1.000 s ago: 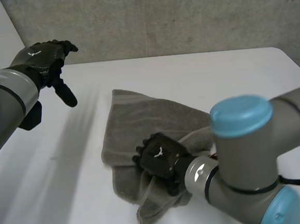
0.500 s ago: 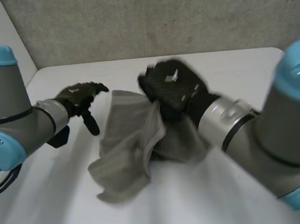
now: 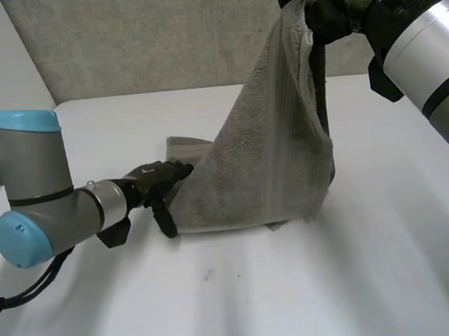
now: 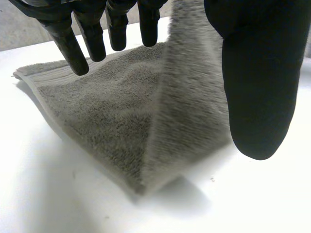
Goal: Fold the towel.
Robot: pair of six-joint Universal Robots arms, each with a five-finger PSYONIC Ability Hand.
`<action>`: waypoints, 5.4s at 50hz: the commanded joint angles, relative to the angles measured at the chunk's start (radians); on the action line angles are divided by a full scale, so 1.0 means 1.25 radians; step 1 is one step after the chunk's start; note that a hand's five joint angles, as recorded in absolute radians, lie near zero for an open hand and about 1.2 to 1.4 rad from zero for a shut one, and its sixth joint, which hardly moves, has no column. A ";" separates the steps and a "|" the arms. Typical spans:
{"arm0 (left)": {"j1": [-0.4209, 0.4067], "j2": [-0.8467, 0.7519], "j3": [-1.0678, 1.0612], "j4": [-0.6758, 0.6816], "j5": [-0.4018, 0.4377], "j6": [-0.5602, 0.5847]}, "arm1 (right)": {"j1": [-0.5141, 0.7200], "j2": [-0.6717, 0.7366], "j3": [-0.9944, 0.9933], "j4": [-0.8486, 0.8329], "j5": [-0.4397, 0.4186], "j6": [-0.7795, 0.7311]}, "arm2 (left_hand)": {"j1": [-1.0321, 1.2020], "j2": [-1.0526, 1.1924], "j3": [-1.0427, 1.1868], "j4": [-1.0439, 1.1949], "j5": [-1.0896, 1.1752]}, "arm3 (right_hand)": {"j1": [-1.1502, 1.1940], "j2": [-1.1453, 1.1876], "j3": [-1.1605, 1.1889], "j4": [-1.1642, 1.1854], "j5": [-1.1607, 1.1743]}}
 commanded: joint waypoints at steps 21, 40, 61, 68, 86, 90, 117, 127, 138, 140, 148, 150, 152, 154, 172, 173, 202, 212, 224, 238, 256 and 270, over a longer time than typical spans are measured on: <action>-0.082 -0.048 0.009 0.139 -0.247 -0.001 | -0.082 -0.058 0.006 -0.002 0.067 0.023 | 0.962 0.964 0.963 0.963 0.959 | 0.341 0.173 0.169 0.164 0.195; -0.208 0.357 -0.117 0.144 -0.376 -0.001 | -0.189 0.208 -0.098 -0.011 0.065 0.093 | 0.962 0.964 0.963 0.963 0.959 | 0.341 0.173 0.169 0.164 0.195; -0.319 -0.028 0.083 0.106 -0.538 -0.001 | -0.272 0.417 -0.143 0.062 0.140 0.059 | 0.355 0.357 0.357 0.356 0.353 | -0.636 -0.804 -0.808 -0.814 -0.783; -0.291 0.081 0.068 0.097 -0.538 -0.004 | -0.270 0.312 -0.089 0.089 0.150 -0.016 | 0.180 0.182 0.181 0.181 0.178 | -0.636 -0.804 -0.808 -0.814 -0.783; -0.045 0.215 -0.123 0.090 -0.382 -0.012 | -0.061 0.178 0.090 0.142 0.140 -0.061 | 0.156 0.159 0.158 0.158 0.154 | -0.626 -0.794 -0.798 -0.803 -0.772; -0.019 0.212 -0.143 0.087 -0.355 -0.022 | 0.037 0.206 0.083 0.138 0.139 -0.019 | 0.159 0.161 0.160 0.160 0.156 | -0.609 -0.777 -0.782 -0.787 -0.756; 0.116 0.203 -0.218 0.090 -0.184 -0.165 | 0.264 0.579 -0.072 -0.031 0.152 0.088 | 0.161 0.163 0.163 0.162 0.159 | -0.267 -0.435 -0.439 -0.445 -0.414; 0.075 0.211 -0.247 0.096 -0.186 -0.166 | 0.240 0.464 -0.067 -0.069 0.231 0.025 | 0.156 0.159 0.158 0.158 0.154 | 0.341 0.173 0.169 0.164 0.195; -0.010 0.203 -0.277 0.194 -0.195 -0.168 | 0.158 0.254 0.031 -0.059 0.204 0.029 | 0.116 0.119 0.118 0.118 0.114 | 0.341 0.173 0.169 0.164 0.195; -0.029 0.197 -0.273 0.237 -0.198 -0.165 | 0.154 0.232 0.052 -0.054 0.199 0.029 | 0.091 0.093 0.092 0.092 0.089 | 0.341 0.173 0.169 0.164 0.195; -0.079 0.118 -0.210 0.338 -0.246 -0.160 | 0.134 0.122 0.157 -0.035 0.177 0.029 | 0.048 0.050 0.050 0.050 0.046 | 0.341 0.173 0.169 0.164 0.195; -0.092 0.106 -0.197 0.346 -0.265 -0.160 | 0.127 0.108 0.175 -0.035 0.169 0.031 | 0.048 0.050 0.050 0.050 0.046 | 0.341 0.173 0.169 0.164 0.195; -0.104 0.095 -0.182 0.346 -0.281 -0.161 | 0.107 0.076 0.200 -0.035 0.157 0.034 | 0.051 0.053 0.052 0.052 0.048 | 0.341 0.173 0.169 0.164 0.195; -0.115 0.087 -0.170 0.345 -0.290 -0.166 | 0.096 0.066 0.208 -0.035 0.151 0.038 | 0.048 0.050 0.050 0.050 0.046 | 0.341 0.173 0.169 0.164 0.195; -0.226 0.097 -0.196 0.290 -0.308 -0.167 | 0.030 0.068 0.216 -0.035 0.139 0.043 | 0.041 0.043 0.043 0.043 0.039 | 0.341 0.173 0.169 0.164 0.195; -0.226 0.097 -0.196 0.290 -0.308 -0.167 | 0.027 0.073 0.219 -0.035 0.136 0.043 | 0.041 0.043 0.043 0.043 0.039 | 0.341 0.173 0.169 0.164 0.195; -0.318 0.022 -0.174 0.273 -0.437 -0.253 | 0.029 0.081 0.220 -0.045 0.139 0.060 | 0.098 0.100 0.099 0.099 0.095 | 0.341 0.173 0.169 0.164 0.195; -0.324 -0.073 -0.041 0.245 -0.441 -0.288 | 0.029 0.076 0.220 -0.043 0.140 0.066 | 0.196 0.198 0.197 0.197 0.194 | 0.341 0.173 0.169 0.164 0.195; -0.282 -0.120 0.056 0.248 -0.629 -0.301 | 0.020 0.056 0.220 -0.036 0.133 0.093 | 0.962 0.964 0.963 0.963 0.959 | 0.341 0.173 0.169 0.164 0.195; -0.174 0.068 -0.110 0.241 -0.533 -0.225 | -0.036 0.158 0.149 0.215 -0.023 -0.131 | 0.962 0.964 0.963 0.963 0.959 | 0.341 0.173 0.169 0.164 0.195; -0.161 0.040 -0.066 0.091 -0.467 -0.053 | -0.033 0.417 -0.006 0.239 -0.022 -0.128 | 0.962 0.964 0.963 0.963 0.959 | 0.341 0.173 0.169 0.164 0.195; -0.159 0.017 0.540 0.229 -0.467 0.049 | -0.033 0.275 -0.223 -0.308 0.114 -0.139 | 0.962 0.964 0.963 0.963 0.959 | 0.341 0.173 0.169 0.164 0.195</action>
